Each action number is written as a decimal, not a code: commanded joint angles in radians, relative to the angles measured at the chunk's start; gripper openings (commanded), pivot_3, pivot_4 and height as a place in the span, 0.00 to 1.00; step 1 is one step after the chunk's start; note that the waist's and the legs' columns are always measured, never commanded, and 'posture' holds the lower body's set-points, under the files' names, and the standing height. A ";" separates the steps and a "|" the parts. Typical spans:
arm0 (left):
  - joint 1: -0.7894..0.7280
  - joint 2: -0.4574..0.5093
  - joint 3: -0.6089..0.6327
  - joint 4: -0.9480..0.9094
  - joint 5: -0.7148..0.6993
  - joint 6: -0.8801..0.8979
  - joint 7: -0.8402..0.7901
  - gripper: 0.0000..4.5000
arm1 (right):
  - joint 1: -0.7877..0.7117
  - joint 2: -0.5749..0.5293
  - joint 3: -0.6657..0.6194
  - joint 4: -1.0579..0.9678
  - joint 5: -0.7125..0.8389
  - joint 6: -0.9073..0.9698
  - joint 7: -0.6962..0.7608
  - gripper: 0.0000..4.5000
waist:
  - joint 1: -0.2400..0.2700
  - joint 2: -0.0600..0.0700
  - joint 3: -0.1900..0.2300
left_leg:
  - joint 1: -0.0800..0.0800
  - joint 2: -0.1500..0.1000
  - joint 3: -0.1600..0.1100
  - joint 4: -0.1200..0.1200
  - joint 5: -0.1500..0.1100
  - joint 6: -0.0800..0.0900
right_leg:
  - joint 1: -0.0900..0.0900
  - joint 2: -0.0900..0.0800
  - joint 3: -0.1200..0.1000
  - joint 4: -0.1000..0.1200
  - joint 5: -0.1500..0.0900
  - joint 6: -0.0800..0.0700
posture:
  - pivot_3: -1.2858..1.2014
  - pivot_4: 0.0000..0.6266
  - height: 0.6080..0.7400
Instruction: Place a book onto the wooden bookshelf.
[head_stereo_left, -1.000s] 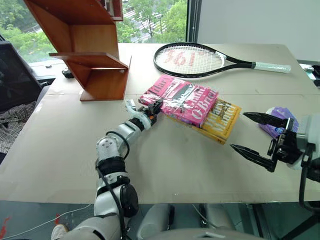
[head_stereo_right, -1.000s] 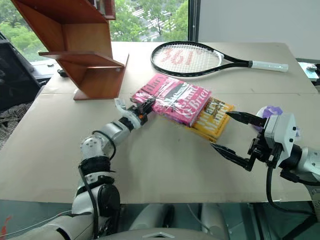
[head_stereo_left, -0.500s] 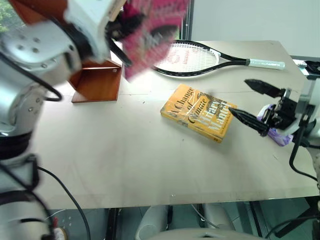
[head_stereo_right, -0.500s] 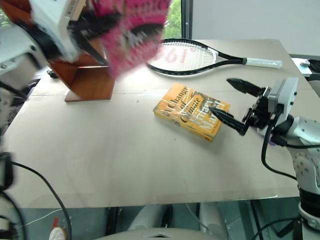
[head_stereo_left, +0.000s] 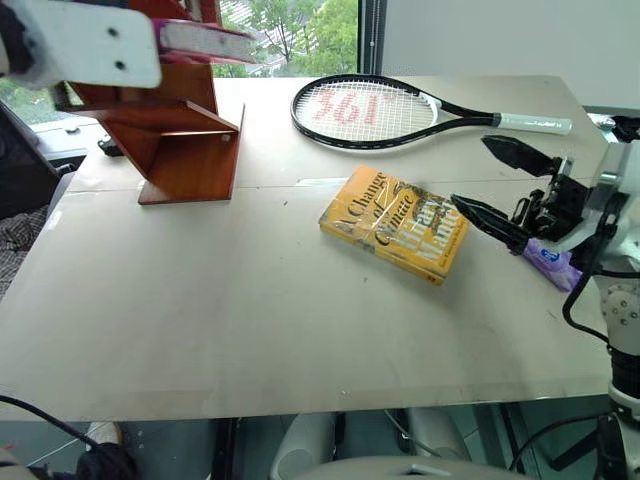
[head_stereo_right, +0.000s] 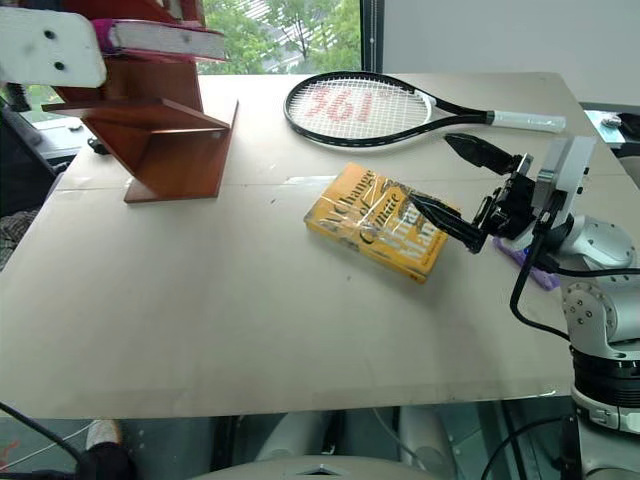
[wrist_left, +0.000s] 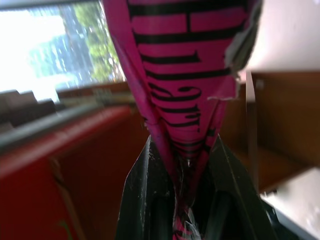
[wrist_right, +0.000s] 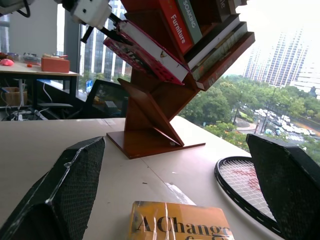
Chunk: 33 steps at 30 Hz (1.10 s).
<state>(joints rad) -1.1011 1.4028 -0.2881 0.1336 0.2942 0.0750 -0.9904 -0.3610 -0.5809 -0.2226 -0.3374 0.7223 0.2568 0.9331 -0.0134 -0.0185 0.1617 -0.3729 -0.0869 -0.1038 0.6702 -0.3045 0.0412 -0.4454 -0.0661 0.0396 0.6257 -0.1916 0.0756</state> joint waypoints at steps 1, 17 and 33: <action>-0.047 -0.066 -0.018 0.147 0.114 -0.017 -0.008 0.00 | -0.002 -0.020 -0.018 -0.058 0.001 -0.025 0.007 1.00 | 0.002 0.000 0.000 | -0.001 0.000 -0.001 0.001 0.000 0.000 | 0.000 0.000 -0.001 0.000 0.000 0.000 | 0.52 0.24 1.00; -0.319 -0.398 -0.168 0.923 0.357 -0.364 0.190 0.00 | 0.067 -0.137 -0.102 -0.188 0.086 0.075 -0.044 1.00 | -0.003 0.005 -0.004 | -0.002 -0.001 0.000 0.010 0.000 0.000 | -0.001 -0.002 -0.001 0.009 0.000 0.000 | 0.52 0.24 1.00; 0.076 -0.188 0.297 0.184 -0.242 -0.161 -0.249 0.92 | -0.002 -0.196 -0.135 -0.198 0.196 0.165 -0.106 1.00 | -0.005 0.001 -0.002 | -0.011 -0.001 -0.004 0.015 -0.002 0.003 | -0.006 -0.008 -0.015 0.006 0.000 0.000 | 0.52 0.24 1.00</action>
<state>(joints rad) -1.0761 1.1683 -0.0973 0.4506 0.1612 -0.1943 -1.2001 -0.3414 -0.7673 -0.3310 -0.5059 0.8901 0.4123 0.8506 -0.0181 -0.0172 0.1598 -0.3837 -0.0883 -0.1078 0.6853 -0.3069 0.0446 -0.4511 -0.0738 0.0241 0.6311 -0.1914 0.0758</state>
